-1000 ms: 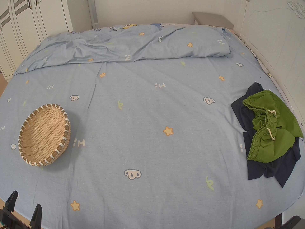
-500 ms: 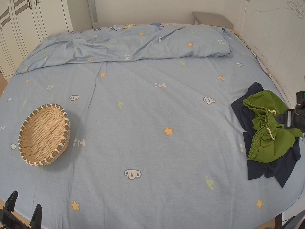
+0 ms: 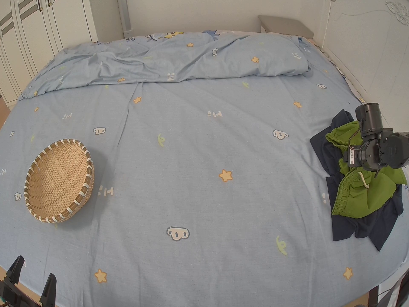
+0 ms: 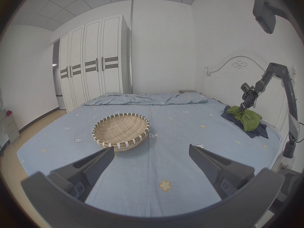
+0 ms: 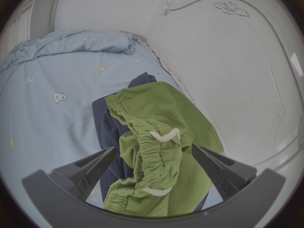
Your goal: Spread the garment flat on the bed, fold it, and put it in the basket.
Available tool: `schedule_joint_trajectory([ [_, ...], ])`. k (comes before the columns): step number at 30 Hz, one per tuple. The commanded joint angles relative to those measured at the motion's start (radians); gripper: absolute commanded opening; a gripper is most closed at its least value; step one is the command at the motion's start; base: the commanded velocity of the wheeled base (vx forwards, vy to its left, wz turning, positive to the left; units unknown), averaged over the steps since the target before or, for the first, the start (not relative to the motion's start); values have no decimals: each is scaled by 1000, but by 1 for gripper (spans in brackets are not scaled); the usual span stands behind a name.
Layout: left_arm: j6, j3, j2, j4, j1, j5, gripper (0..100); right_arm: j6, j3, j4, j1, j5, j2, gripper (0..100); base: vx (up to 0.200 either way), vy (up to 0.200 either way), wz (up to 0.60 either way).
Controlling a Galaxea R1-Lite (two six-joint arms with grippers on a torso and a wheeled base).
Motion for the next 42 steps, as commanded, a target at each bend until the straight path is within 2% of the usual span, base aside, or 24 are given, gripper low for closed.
schedule_joint_trajectory([
  [1, 0, 16, -16, 0, -1, 0, 100, 9, -29, -5, -11, -26, 76, 100, 0, 0, 0],
  [8, 0, 16, -16, 0, -1, 0, 100, 17, -32, -5, -21, -28, 78, 100, 0, 0, 0],
  [9, 0, 16, -16, 0, -1, 0, 100, 17, -30, -5, -21, -28, 78, 0, 0, 0, 0],
  [18, 0, 16, -16, 0, -1, 0, 100, 11, -70, 25, -26, -15, 67, 0, 0, 0, 0],
  [25, 0, 16, -16, 0, -1, 0, 100, 20, -210, 203, -21, -12, 49, 0, 0, 0, 0],
  [29, 0, 16, -16, 0, -1, 0, 100, 47, -266, 306, 8, 11, -17, 0, 0, 0, 0],
  [34, 0, 16, -16, 0, -1, 0, 100, 129, -312, 424, 98, 86, -93, 0, 0, 0, 0],
  [36, 0, 16, -16, 0, -1, 0, 100, 195, -354, 504, 157, 156, -120, 0, 0, 0, 0],
  [38, 0, 16, -16, 0, 1, 0, 100, 224, -375, 544, 183, 185, -131, 0, 0, 0, 0],
  [39, 0, 16, -16, 0, 1, 0, 100, 267, -412, 604, 221, 244, -142, 0, 0, 0, 0],
  [42, 0, 16, -16, 0, -1, 0, 100, 325, -486, 693, 267, 353, -143, 0, 0, 0, 0],
])
